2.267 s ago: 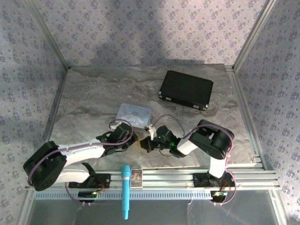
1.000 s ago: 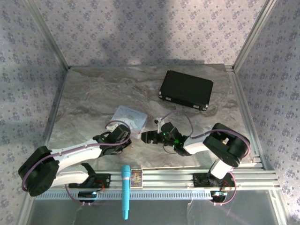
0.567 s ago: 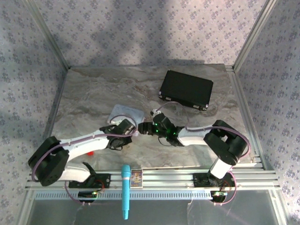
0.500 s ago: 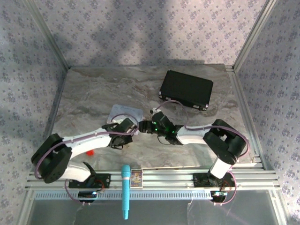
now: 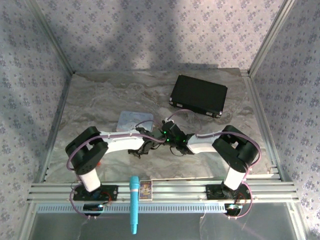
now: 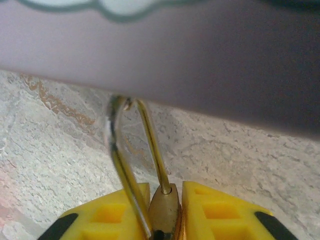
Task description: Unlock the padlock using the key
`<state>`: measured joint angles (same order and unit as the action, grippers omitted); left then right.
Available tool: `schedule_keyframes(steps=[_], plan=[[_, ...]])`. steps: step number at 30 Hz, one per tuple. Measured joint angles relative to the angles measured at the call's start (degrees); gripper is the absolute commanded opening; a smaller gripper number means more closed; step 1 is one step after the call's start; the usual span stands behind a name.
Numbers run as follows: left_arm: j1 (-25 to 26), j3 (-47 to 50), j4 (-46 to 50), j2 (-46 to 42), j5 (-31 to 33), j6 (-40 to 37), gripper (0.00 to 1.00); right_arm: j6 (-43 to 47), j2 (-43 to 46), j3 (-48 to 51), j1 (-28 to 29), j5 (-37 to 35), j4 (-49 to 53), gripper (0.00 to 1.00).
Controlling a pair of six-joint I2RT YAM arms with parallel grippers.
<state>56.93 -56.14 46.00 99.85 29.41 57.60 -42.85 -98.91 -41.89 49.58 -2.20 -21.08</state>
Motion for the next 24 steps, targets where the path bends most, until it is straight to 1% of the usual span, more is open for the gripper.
schedule_keyframes(steps=[1,3,11,12,15,18,21,24], plan=[[0.33,-0.17,-0.02,0.55,-0.68,0.04,0.31,-0.02,0.02,0.07,-0.11,0.20,-0.04,0.73],[1.38,-0.52,0.02,1.31,0.22,0.68,0.33,-0.07,0.13,0.35,-0.46,0.76,-0.42,0.73],[3.39,-3.52,1.64,3.48,0.11,1.18,0.32,-0.94,1.03,3.08,-2.12,2.64,-4.52,0.73],[3.52,-4.09,2.05,3.91,0.22,1.38,0.34,-0.94,1.16,3.37,-2.32,2.67,-4.85,0.73],[4.20,-5.22,2.49,4.76,0.70,1.31,0.47,-0.94,1.49,3.93,-2.58,2.58,-5.31,0.73],[5.35,-5.22,2.62,4.70,1.27,0.59,0.55,-0.94,2.01,4.74,-2.80,2.34,-5.75,0.73],[6.10,-5.22,2.29,3.67,0.52,0.15,0.57,-0.94,2.60,5.51,-3.23,1.97,-5.92,0.73],[6.60,-5.22,1.55,2.05,-0.85,-0.22,0.62,-0.92,3.23,6.34,-3.50,1.70,-6.19,0.73]])
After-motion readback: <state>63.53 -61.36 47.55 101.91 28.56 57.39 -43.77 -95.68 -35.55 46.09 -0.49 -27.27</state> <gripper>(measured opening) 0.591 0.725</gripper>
